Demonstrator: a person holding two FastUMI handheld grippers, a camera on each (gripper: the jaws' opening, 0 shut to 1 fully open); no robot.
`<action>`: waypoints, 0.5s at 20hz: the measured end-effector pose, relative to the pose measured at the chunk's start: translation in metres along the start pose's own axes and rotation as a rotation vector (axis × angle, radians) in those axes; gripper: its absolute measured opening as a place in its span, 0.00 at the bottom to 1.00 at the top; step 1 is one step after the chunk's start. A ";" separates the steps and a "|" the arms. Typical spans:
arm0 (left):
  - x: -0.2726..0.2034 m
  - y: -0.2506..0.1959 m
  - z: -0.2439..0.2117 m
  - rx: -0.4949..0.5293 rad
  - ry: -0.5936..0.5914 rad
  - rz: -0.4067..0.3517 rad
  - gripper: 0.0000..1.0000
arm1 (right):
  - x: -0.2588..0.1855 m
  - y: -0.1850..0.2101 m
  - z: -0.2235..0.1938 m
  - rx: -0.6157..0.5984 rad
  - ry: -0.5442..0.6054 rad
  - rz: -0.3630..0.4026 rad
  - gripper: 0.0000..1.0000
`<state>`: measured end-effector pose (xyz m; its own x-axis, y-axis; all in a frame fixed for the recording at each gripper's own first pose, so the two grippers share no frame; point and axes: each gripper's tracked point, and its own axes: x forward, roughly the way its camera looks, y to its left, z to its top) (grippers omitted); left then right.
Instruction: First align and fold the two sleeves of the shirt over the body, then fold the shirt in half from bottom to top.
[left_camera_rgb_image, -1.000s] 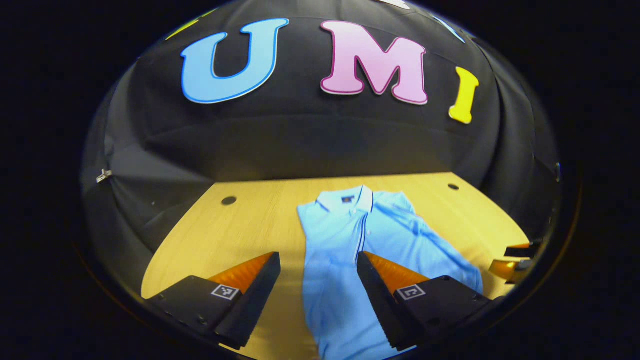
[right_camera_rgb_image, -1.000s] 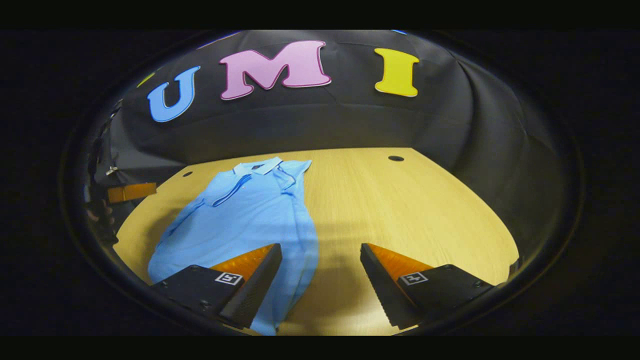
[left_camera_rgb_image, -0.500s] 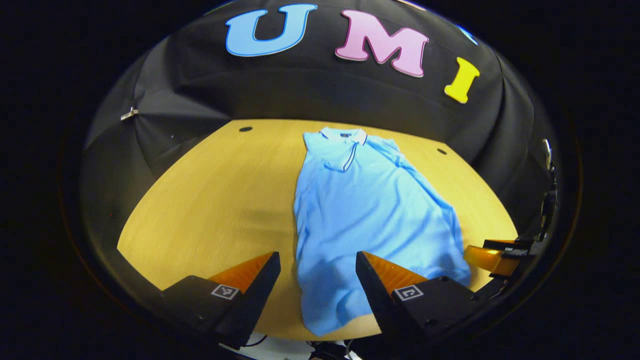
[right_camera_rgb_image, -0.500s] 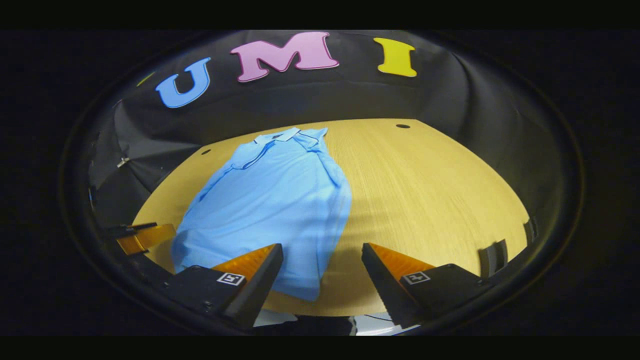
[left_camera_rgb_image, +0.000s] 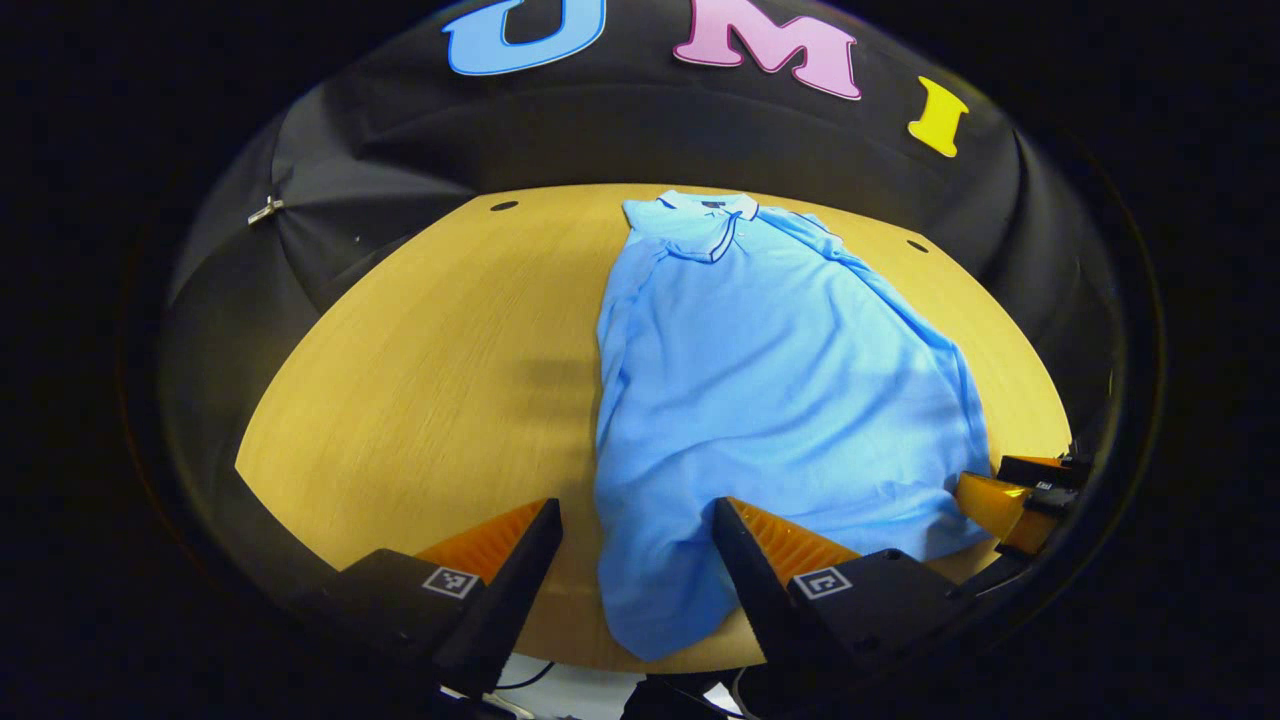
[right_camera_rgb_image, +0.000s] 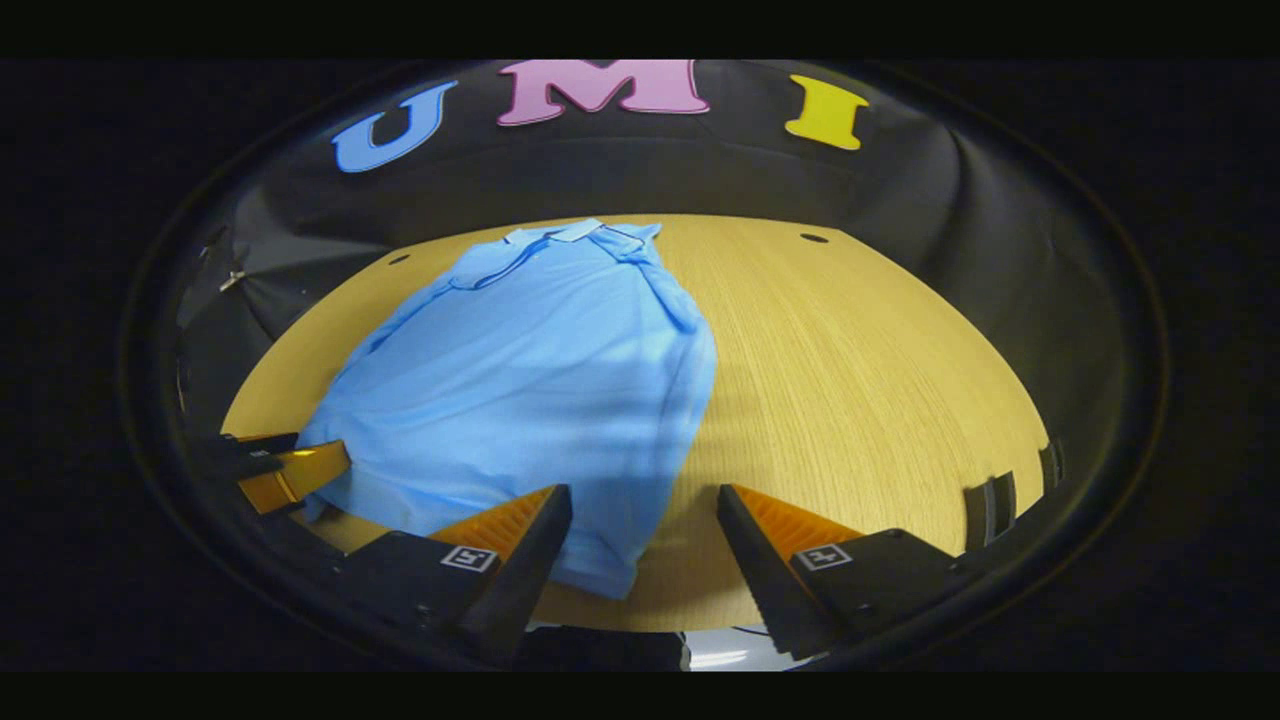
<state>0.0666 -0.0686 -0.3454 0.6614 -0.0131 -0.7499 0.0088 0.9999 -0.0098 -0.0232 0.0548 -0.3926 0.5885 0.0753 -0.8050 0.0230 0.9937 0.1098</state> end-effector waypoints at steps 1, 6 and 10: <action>0.002 -0.003 0.000 -0.004 0.008 -0.007 0.97 | 0.001 0.002 0.003 0.003 -0.007 -0.002 0.81; 0.005 -0.022 0.002 0.041 -0.017 -0.058 0.59 | 0.007 0.011 0.008 0.005 0.000 0.045 0.24; 0.010 -0.036 0.011 0.043 -0.054 -0.113 0.17 | 0.012 0.016 0.014 0.055 0.015 0.127 0.07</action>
<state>0.0809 -0.1048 -0.3454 0.6938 -0.1272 -0.7089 0.1170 0.9911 -0.0633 -0.0048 0.0705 -0.3927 0.5775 0.2016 -0.7911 -0.0061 0.9701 0.2427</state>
